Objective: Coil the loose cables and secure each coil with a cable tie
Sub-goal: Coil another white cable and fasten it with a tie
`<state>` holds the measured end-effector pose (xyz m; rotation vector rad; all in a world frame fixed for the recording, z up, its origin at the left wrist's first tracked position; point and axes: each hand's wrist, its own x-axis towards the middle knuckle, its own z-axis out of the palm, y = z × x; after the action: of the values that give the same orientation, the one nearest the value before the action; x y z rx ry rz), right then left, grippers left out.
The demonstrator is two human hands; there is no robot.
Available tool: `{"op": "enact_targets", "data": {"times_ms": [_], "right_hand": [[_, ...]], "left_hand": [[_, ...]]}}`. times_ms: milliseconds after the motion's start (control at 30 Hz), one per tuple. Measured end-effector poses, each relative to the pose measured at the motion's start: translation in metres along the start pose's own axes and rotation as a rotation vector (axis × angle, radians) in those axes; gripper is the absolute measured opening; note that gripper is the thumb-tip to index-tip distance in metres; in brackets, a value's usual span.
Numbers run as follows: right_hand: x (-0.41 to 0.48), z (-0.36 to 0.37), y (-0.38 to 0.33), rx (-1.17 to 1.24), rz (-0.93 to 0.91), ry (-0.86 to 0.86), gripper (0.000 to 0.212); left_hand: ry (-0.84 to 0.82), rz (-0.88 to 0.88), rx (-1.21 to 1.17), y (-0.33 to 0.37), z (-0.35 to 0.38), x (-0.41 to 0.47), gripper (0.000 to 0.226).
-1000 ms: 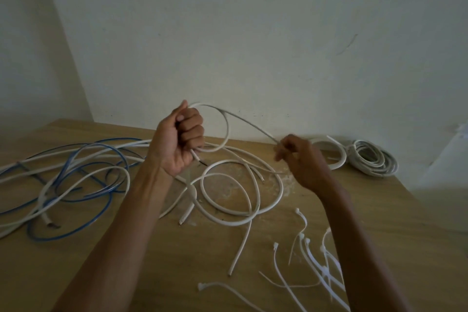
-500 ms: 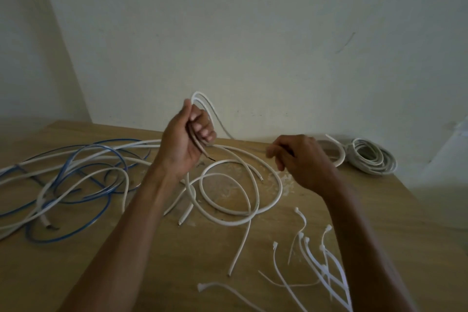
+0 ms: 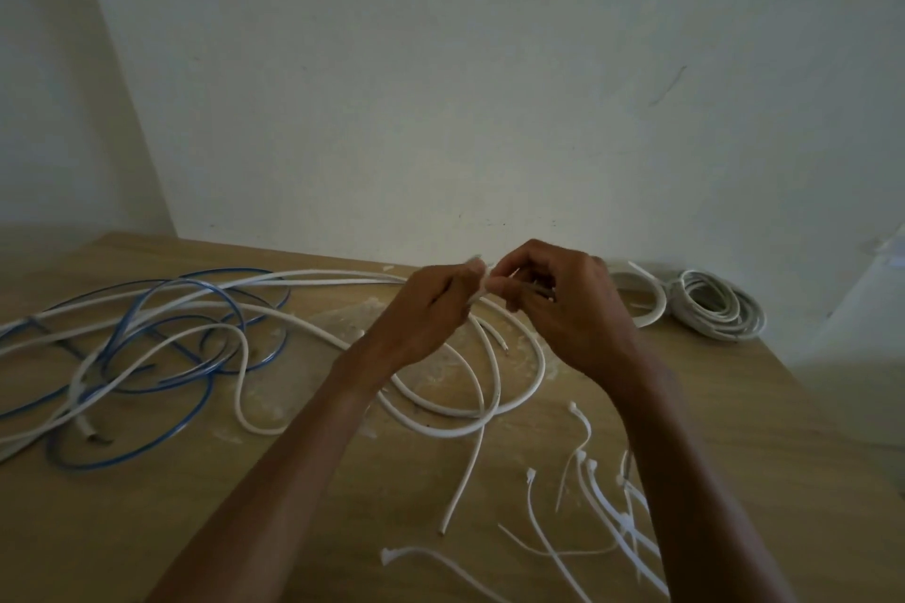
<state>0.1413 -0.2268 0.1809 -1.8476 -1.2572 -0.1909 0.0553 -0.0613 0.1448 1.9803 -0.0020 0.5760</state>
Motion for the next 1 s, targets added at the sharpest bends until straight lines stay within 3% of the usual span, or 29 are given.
{"op": "enact_targets", "data": {"times_ms": [100, 233, 333, 500, 667, 800, 933, 1000], "right_hand": [[0.001, 0.008, 0.012, 0.001, 0.053, 0.108, 0.029], [0.003, 0.016, 0.021, -0.093, 0.032, 0.071, 0.049], [0.004, 0.023, 0.019, 0.039, 0.050, 0.076, 0.040], [0.004, 0.031, 0.011, 0.218, 0.087, 0.134, 0.023], [0.004, 0.024, 0.014, 0.241, 0.096, 0.181, 0.020], [0.003, 0.022, 0.015, 0.241, 0.103, 0.191, 0.021], [0.004, 0.022, 0.015, 0.251, 0.130, 0.137, 0.018], [0.004, 0.017, 0.014, 0.327, 0.163, 0.052, 0.028]], "left_hand": [[-0.127, -0.174, -0.356, 0.005, -0.002, -0.002, 0.049], [-0.161, -0.313, -0.739, 0.011, -0.005, 0.000, 0.049], [-0.134, -0.321, -0.875, 0.014, -0.009, 0.002, 0.048], [-0.093, -0.335, -0.917, 0.009, -0.008, 0.002, 0.052], [-0.208, -0.339, -0.827, 0.006, -0.011, 0.002, 0.048], [-0.238, -0.391, -0.915, 0.009, -0.010, 0.002, 0.040], [-0.050, -0.433, -0.925, 0.010, -0.009, 0.006, 0.048], [0.050, -0.415, -0.966, 0.009, -0.015, 0.008, 0.049]]}}
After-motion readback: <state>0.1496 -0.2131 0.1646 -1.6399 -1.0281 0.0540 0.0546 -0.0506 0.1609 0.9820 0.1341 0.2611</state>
